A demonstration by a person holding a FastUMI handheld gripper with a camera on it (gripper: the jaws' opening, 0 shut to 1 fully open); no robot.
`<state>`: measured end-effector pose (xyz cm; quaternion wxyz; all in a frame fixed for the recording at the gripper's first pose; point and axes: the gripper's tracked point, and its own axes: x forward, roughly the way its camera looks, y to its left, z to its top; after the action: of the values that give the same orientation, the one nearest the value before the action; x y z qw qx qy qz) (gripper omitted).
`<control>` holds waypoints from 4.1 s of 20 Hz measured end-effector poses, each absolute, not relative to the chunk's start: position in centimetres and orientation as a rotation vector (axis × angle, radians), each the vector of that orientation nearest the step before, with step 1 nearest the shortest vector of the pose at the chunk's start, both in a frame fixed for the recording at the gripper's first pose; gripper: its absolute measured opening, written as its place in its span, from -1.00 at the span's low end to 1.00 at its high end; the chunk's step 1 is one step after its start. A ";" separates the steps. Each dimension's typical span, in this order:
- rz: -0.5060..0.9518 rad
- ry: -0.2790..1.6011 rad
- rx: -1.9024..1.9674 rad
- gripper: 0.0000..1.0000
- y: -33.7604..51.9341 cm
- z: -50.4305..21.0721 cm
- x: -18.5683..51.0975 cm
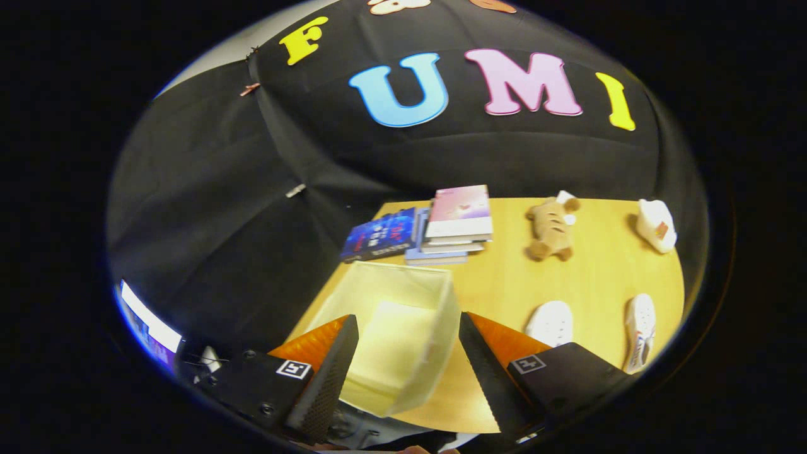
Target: Open the storage box then place both shoes into the box .Put the left shoe in first, then the right shoe, with the right side of both shoes facing outward in a uniform manner.
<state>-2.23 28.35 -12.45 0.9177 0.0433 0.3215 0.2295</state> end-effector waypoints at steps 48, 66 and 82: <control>0.208 1.005 0.352 -0.90 13.5 -24.4 -1.5; 0.374 0.943 0.461 -0.90 36.5 -13.9 -5.7; 0.337 1.147 0.232 -0.90 43.9 -26.0 -5.3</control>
<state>-5.33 43.94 -26.01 0.8203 0.1088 0.5386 0.1585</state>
